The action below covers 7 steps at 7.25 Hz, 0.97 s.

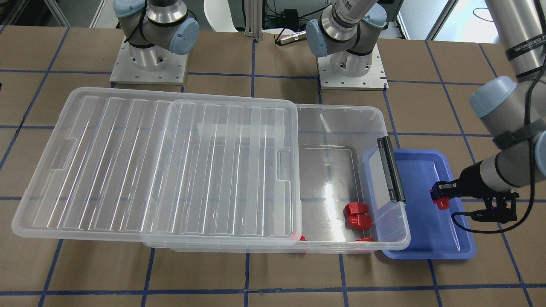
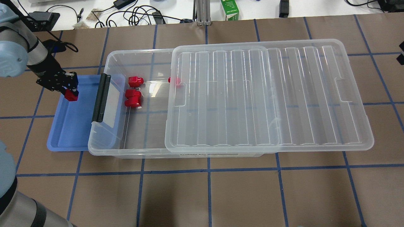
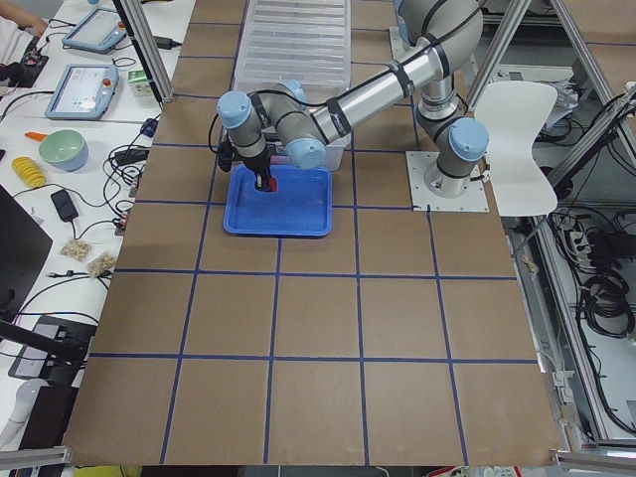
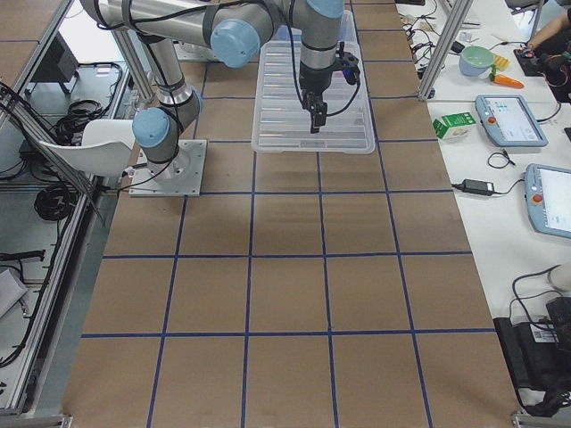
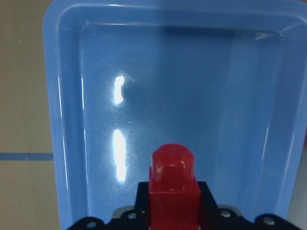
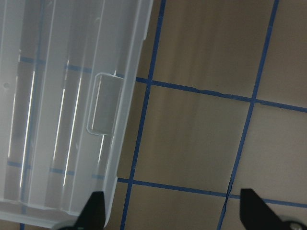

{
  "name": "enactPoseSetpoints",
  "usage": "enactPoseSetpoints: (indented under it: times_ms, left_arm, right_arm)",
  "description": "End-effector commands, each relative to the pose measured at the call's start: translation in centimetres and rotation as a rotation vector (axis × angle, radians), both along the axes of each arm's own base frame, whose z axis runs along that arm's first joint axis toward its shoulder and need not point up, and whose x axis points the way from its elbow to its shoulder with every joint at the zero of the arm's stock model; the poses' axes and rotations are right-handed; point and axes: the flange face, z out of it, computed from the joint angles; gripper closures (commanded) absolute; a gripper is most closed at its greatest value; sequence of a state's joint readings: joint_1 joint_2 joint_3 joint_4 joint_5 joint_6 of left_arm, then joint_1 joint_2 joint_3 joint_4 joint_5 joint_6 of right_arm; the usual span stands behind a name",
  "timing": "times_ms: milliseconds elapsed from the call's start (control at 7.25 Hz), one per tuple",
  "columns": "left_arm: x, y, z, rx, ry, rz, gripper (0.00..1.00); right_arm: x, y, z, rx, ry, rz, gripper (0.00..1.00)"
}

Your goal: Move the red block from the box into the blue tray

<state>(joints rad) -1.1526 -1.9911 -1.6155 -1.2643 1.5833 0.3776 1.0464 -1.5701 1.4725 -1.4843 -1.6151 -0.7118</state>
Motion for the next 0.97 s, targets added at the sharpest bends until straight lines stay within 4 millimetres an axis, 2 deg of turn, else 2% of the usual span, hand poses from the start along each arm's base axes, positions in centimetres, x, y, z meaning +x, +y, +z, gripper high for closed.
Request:
enactPoseSetpoints:
  times_ms: [0, 138, 414, 552, 690, 828]
  left_arm:
    - [-0.3, 0.8, -4.9, 0.033, 0.014, 0.005, 1.00]
    - [-0.2, 0.6, -6.1, 0.039, 0.016, 0.007, 1.00]
    - [-0.2, 0.5, -7.5, 0.058, 0.026, 0.002, 0.98]
    - [-0.1, 0.4, -7.8, 0.054, 0.024, 0.001, 0.88]
    - [-0.1, 0.3, -7.8, 0.050, 0.022, 0.005, 0.62]
    - [-0.1, 0.3, -8.2, 0.056, 0.024, 0.007, 0.42]
  right_arm:
    - [-2.4, 0.6, -0.8, 0.004, -0.015, -0.035, 0.00]
    - [-2.5, 0.5, -3.0, 0.033, -0.040, -0.060, 0.00]
    - [-3.5, -1.1, -10.3, 0.047, -0.046, -0.067, 0.00]
    - [-3.6, -1.3, -12.8, 0.036, -0.039, -0.083, 0.00]
    - [-3.7, -1.5, -15.1, 0.057, -0.049, -0.155, 0.00]
    - [-3.5, -1.5, -15.5, 0.061, -0.048, -0.204, 0.00]
